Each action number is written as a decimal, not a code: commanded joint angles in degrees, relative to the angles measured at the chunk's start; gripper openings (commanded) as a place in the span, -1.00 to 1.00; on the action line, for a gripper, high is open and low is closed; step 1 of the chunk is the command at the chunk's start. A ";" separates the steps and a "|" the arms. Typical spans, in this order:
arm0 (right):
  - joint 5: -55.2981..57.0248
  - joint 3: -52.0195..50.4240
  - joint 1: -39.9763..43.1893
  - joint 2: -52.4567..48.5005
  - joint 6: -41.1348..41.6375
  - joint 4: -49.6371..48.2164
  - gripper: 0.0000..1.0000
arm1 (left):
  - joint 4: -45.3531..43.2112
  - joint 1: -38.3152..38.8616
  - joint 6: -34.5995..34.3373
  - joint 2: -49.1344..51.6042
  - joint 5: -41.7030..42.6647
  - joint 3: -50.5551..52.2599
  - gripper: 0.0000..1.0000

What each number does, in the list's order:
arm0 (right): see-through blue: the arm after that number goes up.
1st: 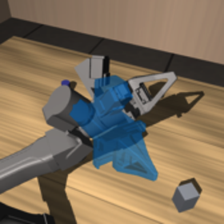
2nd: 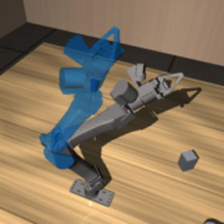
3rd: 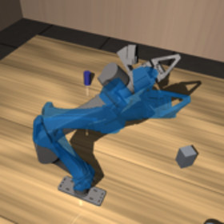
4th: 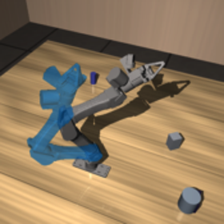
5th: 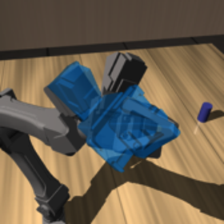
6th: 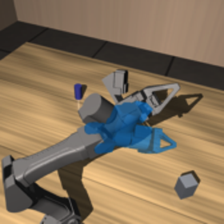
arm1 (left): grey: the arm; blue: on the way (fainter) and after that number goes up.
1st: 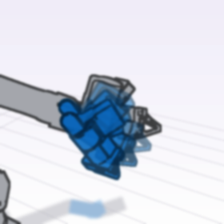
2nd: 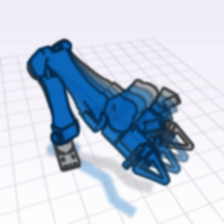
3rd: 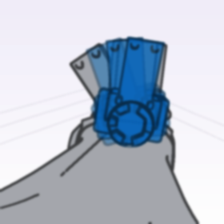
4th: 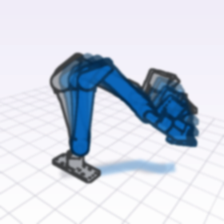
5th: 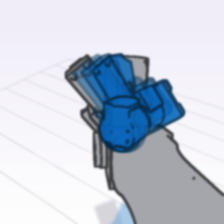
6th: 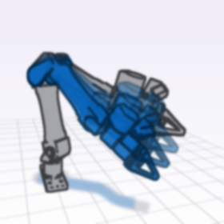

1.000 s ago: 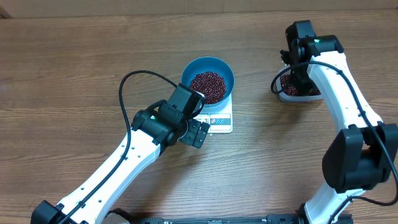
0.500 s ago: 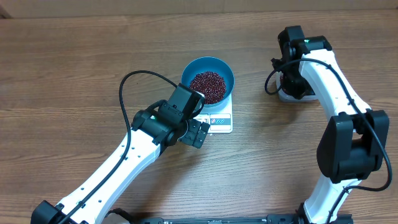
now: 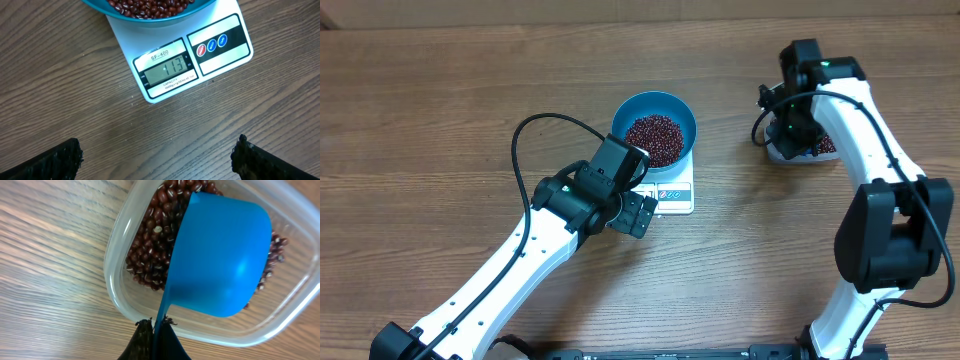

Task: Scoop item into bowl and weigh 150g on scale
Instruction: 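Dig the scoop into the beans in the tub with the right gripper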

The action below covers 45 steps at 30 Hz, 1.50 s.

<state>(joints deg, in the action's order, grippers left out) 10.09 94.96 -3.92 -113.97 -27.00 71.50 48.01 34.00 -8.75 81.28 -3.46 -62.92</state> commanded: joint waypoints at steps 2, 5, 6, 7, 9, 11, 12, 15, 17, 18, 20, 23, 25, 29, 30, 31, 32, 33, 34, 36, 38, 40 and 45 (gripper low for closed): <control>-17.79 1.16 3.10 -1.33 3.26 -0.66 -0.93 | -0.07 -0.33 1.05 -0.76 0.31 0.09 0.99; -26.82 1.16 6.01 -1.33 4.26 -0.68 -0.93 | -0.07 -0.33 1.05 -0.76 0.31 0.09 0.99; -28.94 1.16 6.95 -1.33 4.83 -0.70 -0.93 | -0.07 -0.33 1.05 -0.76 0.31 0.09 0.99; -31.45 1.16 7.96 -1.33 4.87 -0.63 -0.93 | -0.07 -0.33 1.07 -0.76 0.31 0.09 0.99; -34.75 1.16 9.68 -1.33 6.23 -0.50 -0.93 | -0.07 -0.33 1.05 -0.76 0.31 0.09 0.99; -37.35 1.16 11.17 -1.33 6.47 -0.22 -0.93 | -0.07 -0.33 1.05 -0.76 0.31 0.09 0.99; -38.38 1.16 11.78 -1.33 6.45 -0.13 -0.93 | -0.07 -0.33 1.05 -0.76 0.31 0.09 0.99; -41.38 1.16 13.64 -1.33 6.47 -0.02 -0.93 | -0.07 -0.33 1.05 -0.76 0.31 0.09 0.99; -41.90 1.16 14.67 -1.33 6.47 -0.02 -0.93 | -0.07 -0.33 1.05 -0.76 0.31 0.09 0.99; -41.86 1.16 15.10 -1.33 6.47 -0.02 -0.93 | -0.07 -0.33 1.05 -0.76 0.31 0.09 0.99; -41.70 1.16 15.74 -1.33 6.47 -0.02 -0.93 | -0.07 -0.33 1.05 -0.76 0.31 0.09 0.99; -41.51 1.31 16.79 -1.33 6.47 0.37 -0.93 | -0.07 -0.33 1.07 -0.76 0.31 0.09 0.99; -39.50 1.70 17.49 -1.33 7.21 0.70 -0.93 | -0.07 -0.33 1.05 -0.76 0.31 0.09 0.99; -35.04 3.34 18.45 -1.22 7.56 1.81 -0.93 | -0.07 -0.33 1.05 -0.76 0.31 0.09 0.99; -34.47 3.89 18.60 -1.22 7.58 2.29 -0.93 | -0.07 -0.33 1.05 -0.76 0.31 0.09 0.99; -33.68 4.26 18.67 -1.22 7.78 2.58 -0.93 | -0.07 -0.33 1.05 -0.76 0.31 0.09 0.99; -32.26 4.61 18.69 -1.22 8.44 2.73 -0.93 | -0.07 -0.33 1.05 -0.76 0.31 0.09 0.99; -30.34 4.98 18.69 -1.22 9.11 2.78 -0.93 | -0.07 -0.33 1.05 -0.76 0.31 0.09 0.99; -28.57 5.38 18.69 -1.22 9.27 2.82 -0.93 | -0.07 -0.33 1.05 -0.76 0.31 0.09 0.99; -27.65 5.81 18.69 -1.22 9.27 2.82 -0.93 | -0.07 -0.33 1.05 -0.76 0.31 0.09 0.99; -27.65 6.05 18.69 -1.22 9.27 2.80 -0.93 | -0.07 -0.33 1.05 -0.76 0.31 0.09 0.99; -27.67 6.05 18.69 -1.22 9.27 2.67 -0.93 | -0.07 -0.33 1.05 -0.76 0.31 0.09 0.99; -28.17 6.05 18.75 -1.22 10.54 2.51 -0.93 | -0.07 -0.33 1.05 -0.76 0.31 0.09 0.99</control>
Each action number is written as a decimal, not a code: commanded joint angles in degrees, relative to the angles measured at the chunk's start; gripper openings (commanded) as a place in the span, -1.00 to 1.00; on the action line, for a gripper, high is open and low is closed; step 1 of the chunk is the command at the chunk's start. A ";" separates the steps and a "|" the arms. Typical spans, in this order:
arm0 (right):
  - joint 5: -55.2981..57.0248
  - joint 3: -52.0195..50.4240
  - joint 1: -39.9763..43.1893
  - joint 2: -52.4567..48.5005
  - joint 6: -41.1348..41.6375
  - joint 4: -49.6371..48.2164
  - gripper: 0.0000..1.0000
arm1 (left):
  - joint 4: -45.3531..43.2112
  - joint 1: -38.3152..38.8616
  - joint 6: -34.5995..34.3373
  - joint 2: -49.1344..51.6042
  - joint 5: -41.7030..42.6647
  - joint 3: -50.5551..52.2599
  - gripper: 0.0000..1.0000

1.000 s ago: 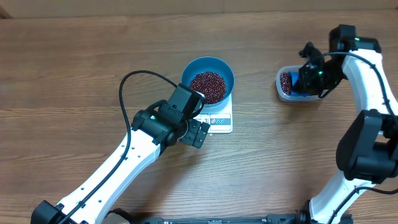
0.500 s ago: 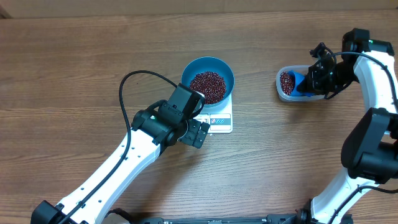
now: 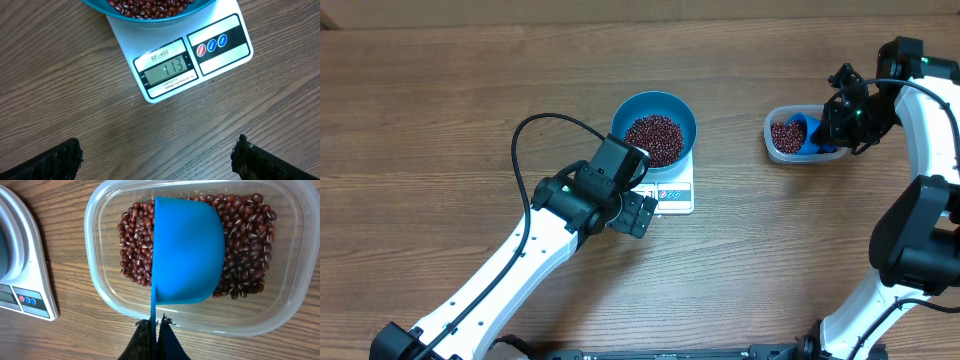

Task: Scoop item into bowl and weigh 150g on scale
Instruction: 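Dig the scoop into the beans in the tub with the right gripper, then lift the filled scoop and carry it over the blue bowl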

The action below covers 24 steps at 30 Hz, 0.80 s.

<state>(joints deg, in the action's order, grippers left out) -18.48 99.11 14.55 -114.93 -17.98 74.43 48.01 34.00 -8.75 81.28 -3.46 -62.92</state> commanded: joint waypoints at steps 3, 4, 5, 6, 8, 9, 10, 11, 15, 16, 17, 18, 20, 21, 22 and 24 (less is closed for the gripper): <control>0.04 1.90 0.35 -0.26 1.73 -0.46 -0.93 | -0.07 -0.33 1.05 -0.76 0.31 0.09 0.99; -0.48 1.92 0.35 -0.26 1.70 -0.57 -0.93 | -0.07 -0.33 1.07 -0.76 0.31 0.09 0.99; -1.44 1.92 0.39 -0.26 1.68 -0.66 -0.93 | -0.07 -0.33 1.05 -0.76 0.31 0.09 0.99; -2.27 1.92 0.50 -0.26 1.51 -0.68 -0.93 | -0.07 -0.33 1.05 -0.76 0.31 0.09 0.99; -3.26 2.10 0.92 -0.26 1.49 -0.55 -0.93 | -0.07 -0.33 1.05 -0.76 0.31 0.09 0.99; -3.23 2.25 1.11 -0.26 1.49 -0.39 -0.93 | -0.07 -0.33 1.05 -0.76 0.31 0.09 0.99; -3.23 2.32 1.36 -0.26 1.49 -0.39 -0.93 | -0.07 -0.33 1.05 -0.76 0.31 0.09 0.99; -3.23 2.47 1.77 -0.22 1.49 -0.35 -0.93 | -0.07 -0.33 1.05 -0.76 0.31 0.09 0.99; -3.28 3.39 3.26 -0.15 1.49 -0.28 -0.93 | -0.07 -0.33 1.05 -0.76 0.31 0.09 0.99; -3.32 3.67 3.58 -0.15 1.49 -0.17 -0.93 | -0.07 -0.33 1.05 -0.76 0.31 0.09 0.99; -3.43 3.98 3.87 -0.15 1.46 0.02 -0.93 | -0.07 -0.33 1.05 -0.76 0.31 0.09 0.99; -3.45 4.52 4.26 -0.15 1.46 0.57 -0.93 | -0.07 -0.33 1.05 -0.76 0.31 0.09 0.99; -3.45 4.90 4.39 -0.15 1.46 0.94 -0.93 | -0.07 -0.33 1.05 -0.76 0.31 0.09 0.99; -3.45 4.92 4.39 -0.07 1.46 0.92 -0.93 | -0.07 -0.33 1.05 -0.76 0.31 0.09 0.99; -3.48 4.92 4.39 -0.07 1.49 0.94 -0.93 | -0.07 -0.33 1.05 -0.76 0.31 0.09 0.99; -3.78 4.92 4.39 -0.07 1.53 1.03 -0.93 | -0.07 -0.33 1.05 -0.76 0.31 0.09 0.99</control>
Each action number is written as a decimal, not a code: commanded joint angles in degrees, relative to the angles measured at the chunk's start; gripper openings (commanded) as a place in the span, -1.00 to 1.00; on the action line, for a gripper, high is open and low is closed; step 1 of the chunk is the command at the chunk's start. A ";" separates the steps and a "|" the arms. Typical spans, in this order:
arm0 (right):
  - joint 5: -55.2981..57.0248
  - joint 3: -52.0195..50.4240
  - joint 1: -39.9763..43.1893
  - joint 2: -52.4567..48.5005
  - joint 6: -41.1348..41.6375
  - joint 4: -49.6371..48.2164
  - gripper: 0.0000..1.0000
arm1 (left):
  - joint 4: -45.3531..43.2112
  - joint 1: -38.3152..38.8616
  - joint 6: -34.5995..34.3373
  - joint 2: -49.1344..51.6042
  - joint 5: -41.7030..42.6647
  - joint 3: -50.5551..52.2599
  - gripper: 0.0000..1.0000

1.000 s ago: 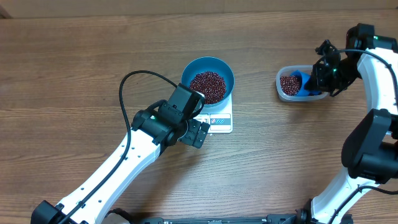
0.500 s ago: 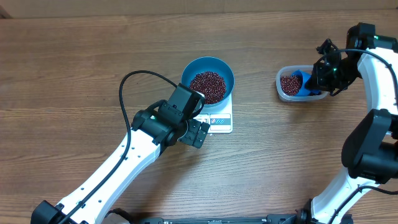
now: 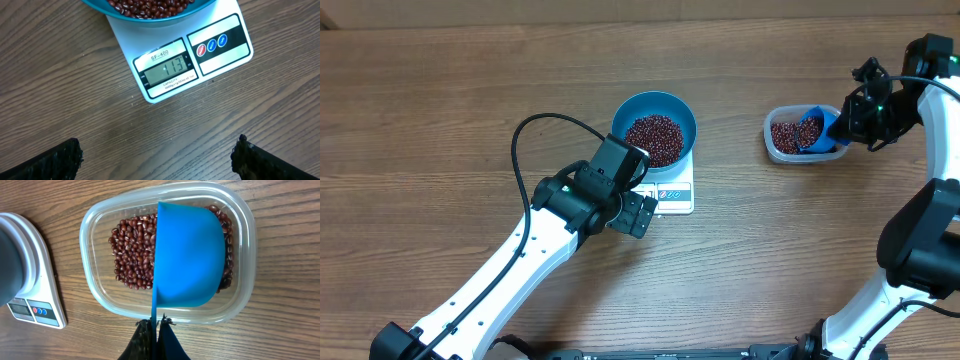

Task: Scoop item into bowl and weigh 150g on scale
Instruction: 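Lift the filled scoop and carry it over the blue bowl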

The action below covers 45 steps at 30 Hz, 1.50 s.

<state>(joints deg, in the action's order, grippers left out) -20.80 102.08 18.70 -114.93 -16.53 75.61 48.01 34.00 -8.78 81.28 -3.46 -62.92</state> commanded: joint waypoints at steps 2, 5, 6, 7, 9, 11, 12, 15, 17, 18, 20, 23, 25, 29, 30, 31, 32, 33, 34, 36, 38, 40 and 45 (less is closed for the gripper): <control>-3.08 1.95 0.26 -0.07 0.07 0.28 -0.93 | -0.07 -0.33 1.09 -0.76 0.31 0.09 0.99; -4.83 1.95 0.35 -0.07 0.02 1.40 -0.93 | -0.07 -0.33 1.07 -0.76 0.31 0.09 0.99; -4.83 1.95 0.39 -0.07 0.00 1.53 -0.93 | -0.07 -0.33 1.07 -0.76 0.31 0.09 0.99; -4.83 1.95 0.46 -0.07 -0.04 1.66 -0.93 | -0.07 -0.33 1.07 -0.76 0.31 0.09 0.99; -5.03 1.95 0.57 -0.04 -0.20 2.08 -0.93 | -0.07 -0.33 1.07 -0.76 0.31 0.09 0.99; -5.05 1.95 0.68 -0.04 -0.42 2.38 -0.93 | -0.07 -0.33 1.09 -0.76 0.31 0.09 0.99; -5.03 1.95 0.68 -0.04 -0.57 2.49 -0.93 | -0.07 -0.33 1.07 -0.76 0.31 0.09 0.99; -5.01 1.95 0.74 -0.04 -1.29 2.54 -0.93 | -0.07 -0.33 1.07 -0.76 0.31 0.09 0.99; -5.03 2.29 1.14 -0.04 -1.33 2.75 -0.93 | -0.07 -0.33 1.07 -0.76 0.31 0.09 0.99; -5.05 2.47 1.38 -0.04 -1.51 2.75 -0.93 | -0.07 -0.33 1.09 -0.76 0.31 0.09 0.99; -5.09 3.17 2.14 -0.04 -1.75 2.84 -0.93 | -0.07 -0.33 1.07 -0.76 0.31 0.09 0.99; -6.62 3.96 3.13 -0.04 -2.64 3.30 -0.93 | -0.07 -0.33 1.07 -0.76 0.31 0.09 0.99; -8.90 4.20 3.85 -0.04 -4.33 4.09 -0.93 | -0.07 -0.33 1.07 -0.76 0.31 0.09 0.99; -10.88 4.17 5.49 -0.04 -4.98 5.11 -0.93 | -0.07 -0.33 1.07 -0.76 0.31 0.09 0.99; -10.93 4.17 5.86 -0.04 -5.07 5.18 -0.93 | -0.07 -0.33 1.07 -0.76 0.31 0.09 0.99; -11.89 4.17 6.32 -0.04 -6.23 5.35 -0.93 | -0.07 -0.33 1.07 -0.76 0.31 0.09 0.99; -12.94 4.17 6.64 -0.04 -6.99 5.55 -0.93 | -0.07 -0.33 1.07 -0.76 0.31 0.09 0.99; -15.32 4.17 7.32 -0.04 -8.09 5.73 -0.93 | -0.07 -0.33 1.07 -0.76 0.33 0.09 0.99; -16.92 4.17 7.82 -0.04 -8.52 5.73 -0.93 | -0.07 -0.33 1.07 -0.76 0.31 0.09 0.99; -19.58 4.17 8.98 -0.04 -9.14 5.73 -0.93 | -0.07 -0.33 1.07 -0.76 0.31 0.09 0.99; -21.03 4.17 10.10 -0.04 -9.16 5.79 -0.93 | -0.07 -0.33 1.07 -0.76 0.31 0.09 0.99; -22.99 4.17 11.28 -0.04 -9.92 6.23 -0.93 | -0.07 -0.33 1.07 -0.76 0.31 0.09 0.99; -32.30 4.17 13.60 -0.04 -14.82 8.68 -0.93 | -0.07 -0.33 1.07 -0.76 0.31 0.09 0.99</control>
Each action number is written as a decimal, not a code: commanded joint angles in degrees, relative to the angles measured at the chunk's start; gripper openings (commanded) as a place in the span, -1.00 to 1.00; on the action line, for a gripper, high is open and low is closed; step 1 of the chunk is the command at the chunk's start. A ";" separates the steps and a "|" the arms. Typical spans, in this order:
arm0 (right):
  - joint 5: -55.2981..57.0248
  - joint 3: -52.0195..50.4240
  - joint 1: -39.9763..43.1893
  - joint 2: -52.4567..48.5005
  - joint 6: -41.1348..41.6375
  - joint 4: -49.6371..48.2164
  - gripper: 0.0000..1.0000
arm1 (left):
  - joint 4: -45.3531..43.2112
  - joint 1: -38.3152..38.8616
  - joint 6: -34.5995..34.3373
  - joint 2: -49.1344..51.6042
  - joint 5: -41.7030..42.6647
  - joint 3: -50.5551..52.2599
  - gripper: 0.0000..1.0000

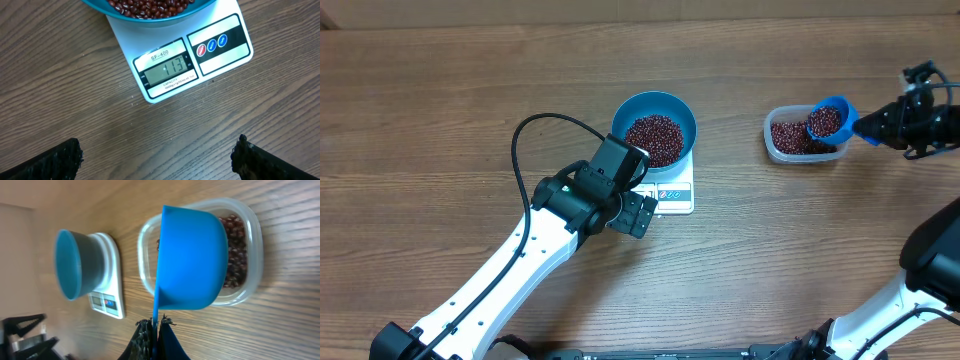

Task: Scoop item into bowl and weigh 150g on scale
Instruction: 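Lift the filled scoop and carry it over the blue bowl, then tilt the scoop with the right gripper to pour beans into bowl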

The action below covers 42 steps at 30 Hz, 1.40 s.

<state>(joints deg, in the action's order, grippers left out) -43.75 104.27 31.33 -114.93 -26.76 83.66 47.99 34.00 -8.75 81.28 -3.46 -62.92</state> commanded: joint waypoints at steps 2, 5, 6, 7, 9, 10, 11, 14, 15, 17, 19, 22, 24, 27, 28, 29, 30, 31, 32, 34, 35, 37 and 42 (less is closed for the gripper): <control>-12.11 2.01 1.01 -0.04 -6.19 1.11 -0.93 | -0.04 -0.33 1.05 -0.76 0.31 0.09 0.99; -16.28 2.01 0.13 -0.04 -6.38 0.76 -0.93 | -0.04 -0.33 1.05 -0.76 0.31 0.09 1.00; -17.68 2.01 -0.39 -0.04 -6.38 0.55 -0.93 | -0.04 -0.33 1.05 -0.76 0.31 0.09 0.99; -18.69 2.01 -0.98 -0.04 -6.40 0.37 -0.93 | -0.04 -0.33 1.07 -0.76 0.31 0.09 0.99; -21.20 2.01 -3.15 -0.04 -6.34 -0.83 -0.93 | -0.04 -0.33 1.05 -0.76 0.31 0.09 0.99; -22.10 2.01 -4.09 -0.04 -6.34 -1.36 -0.93 | -0.04 -0.33 1.05 -0.76 0.31 0.09 0.99; -23.06 2.01 -5.18 -0.04 -6.32 -2.01 -0.93 | -0.04 -0.33 1.05 -0.76 0.31 0.09 0.99; -25.44 2.01 -9.68 -0.04 -5.62 -4.52 -0.93 | -0.04 -0.33 1.05 -0.76 0.31 0.09 0.99; -25.40 2.01 -11.28 -0.04 -4.44 -5.77 -0.93 | -0.04 -0.33 1.05 -0.76 0.31 0.09 0.99; -25.42 2.01 -14.29 -0.04 -2.80 -8.31 -0.93 | -0.04 -0.33 1.05 -0.76 0.31 0.09 0.99; -25.40 1.99 -17.55 -0.04 -0.74 -11.21 -0.93 | -0.04 -0.33 1.05 -0.76 0.31 0.09 0.99; -25.31 2.01 -22.60 -0.04 2.38 -16.09 -0.93 | -0.04 -0.33 1.05 -0.76 0.31 0.09 0.99; -23.32 1.99 -25.77 -0.04 5.38 -19.98 -0.93 | -0.04 -0.33 1.05 -0.76 0.31 0.09 0.99; -20.55 1.99 -29.27 -0.04 9.07 -24.81 -0.93 | -0.04 -0.33 1.05 -0.76 0.31 0.09 0.99; -19.80 2.01 -30.29 -0.04 10.05 -26.21 -0.93 | -0.04 -0.33 1.05 -0.76 0.31 0.09 0.99; -18.40 2.01 -32.02 -0.04 10.97 -28.17 -0.93 | -0.04 -0.33 1.05 -0.76 0.31 0.09 0.99; -17.38 2.01 -33.07 -0.04 10.97 -29.07 -0.93 | -0.04 -0.33 1.05 -0.76 0.31 0.09 0.99; -16.35 2.01 -33.83 -0.04 10.95 -29.53 -0.93 | -0.04 -0.33 1.05 -0.76 0.31 0.09 0.99; -14.27 2.01 -35.08 -0.04 10.95 -30.01 -0.93 | -0.04 -0.33 1.05 -0.76 0.31 0.09 0.99; -10.14 2.01 -36.70 -0.04 10.84 -30.12 -0.93 | -0.04 -0.33 1.05 -0.76 0.31 0.09 0.99; -7.78 2.01 -37.59 -0.04 10.16 -30.05 -0.93 | -0.04 -0.33 1.05 -0.76 0.31 0.09 0.99; -5.46 2.01 -38.77 -0.04 8.83 -30.05 -0.93 | -0.04 -0.33 1.05 -0.76 0.31 0.09 0.99; -2.60 2.01 -40.50 0.87 5.27 -29.99 -0.93 | -0.04 -0.33 1.05 -0.76 0.31 0.09 0.99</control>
<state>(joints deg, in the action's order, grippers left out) -50.00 104.27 -8.54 -114.93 -18.41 54.00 48.01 34.00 -8.75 81.28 -3.46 -62.92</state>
